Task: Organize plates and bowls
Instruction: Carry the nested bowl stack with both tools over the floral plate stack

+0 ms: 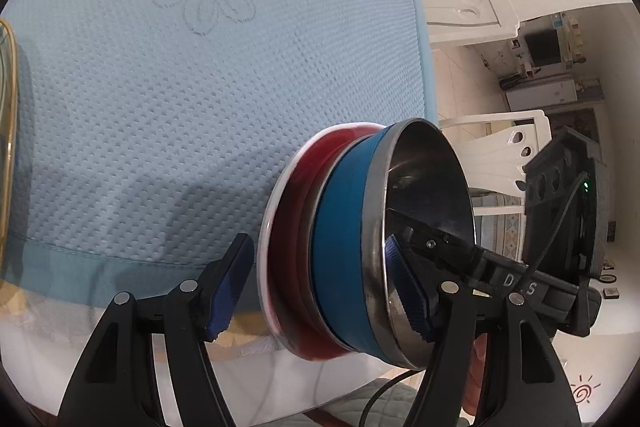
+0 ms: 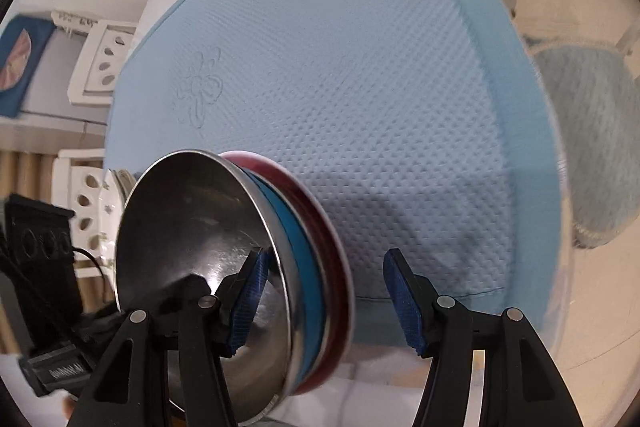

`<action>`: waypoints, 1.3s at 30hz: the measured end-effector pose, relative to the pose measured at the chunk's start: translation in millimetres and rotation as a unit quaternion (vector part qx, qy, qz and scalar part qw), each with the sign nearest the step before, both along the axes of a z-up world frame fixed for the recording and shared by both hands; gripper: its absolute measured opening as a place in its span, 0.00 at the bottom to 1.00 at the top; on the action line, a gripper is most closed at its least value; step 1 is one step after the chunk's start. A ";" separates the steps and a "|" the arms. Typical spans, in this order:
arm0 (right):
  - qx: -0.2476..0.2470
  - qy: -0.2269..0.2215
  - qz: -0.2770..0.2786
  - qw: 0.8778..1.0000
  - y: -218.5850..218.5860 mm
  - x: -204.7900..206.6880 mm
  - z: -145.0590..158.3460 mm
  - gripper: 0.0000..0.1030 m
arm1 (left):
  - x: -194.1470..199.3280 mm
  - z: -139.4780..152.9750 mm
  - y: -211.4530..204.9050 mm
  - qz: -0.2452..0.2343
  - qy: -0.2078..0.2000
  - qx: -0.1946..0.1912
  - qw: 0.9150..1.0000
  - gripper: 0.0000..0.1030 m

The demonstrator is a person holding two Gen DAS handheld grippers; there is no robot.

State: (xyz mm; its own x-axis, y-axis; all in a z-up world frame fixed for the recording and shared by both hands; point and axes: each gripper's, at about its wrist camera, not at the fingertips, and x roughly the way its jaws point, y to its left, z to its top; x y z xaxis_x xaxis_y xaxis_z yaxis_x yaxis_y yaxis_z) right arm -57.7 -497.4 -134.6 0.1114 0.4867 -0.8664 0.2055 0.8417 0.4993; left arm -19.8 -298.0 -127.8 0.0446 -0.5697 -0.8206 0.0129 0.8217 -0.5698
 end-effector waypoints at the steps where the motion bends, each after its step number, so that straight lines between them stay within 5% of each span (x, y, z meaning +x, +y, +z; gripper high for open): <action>1: 0.008 0.000 -0.003 1.000 0.3 0.2 -1.7 0.57 | 0.8 -1.3 0.3 0.000 0.001 -0.001 1.000 0.65; 10: 0.047 -0.013 -0.011 0.999 3.2 -4.6 -6.3 0.54 | -0.2 -6.5 -2.9 -0.004 -0.014 -0.006 1.000 0.57; 22: 0.011 -0.010 -0.024 1.000 23.5 -9.5 19.3 0.54 | -2.0 20.8 9.2 0.008 -0.037 0.016 0.999 0.53; 29: -0.006 -0.049 -0.016 0.999 68.7 8.8 63.7 0.54 | 7.2 65.6 59.7 0.034 -0.080 0.007 0.996 0.53; 39: 0.008 -0.109 0.055 0.992 196.5 43.9 115.3 0.54 | 1.4 122.9 188.6 0.111 -0.147 0.032 0.982 0.53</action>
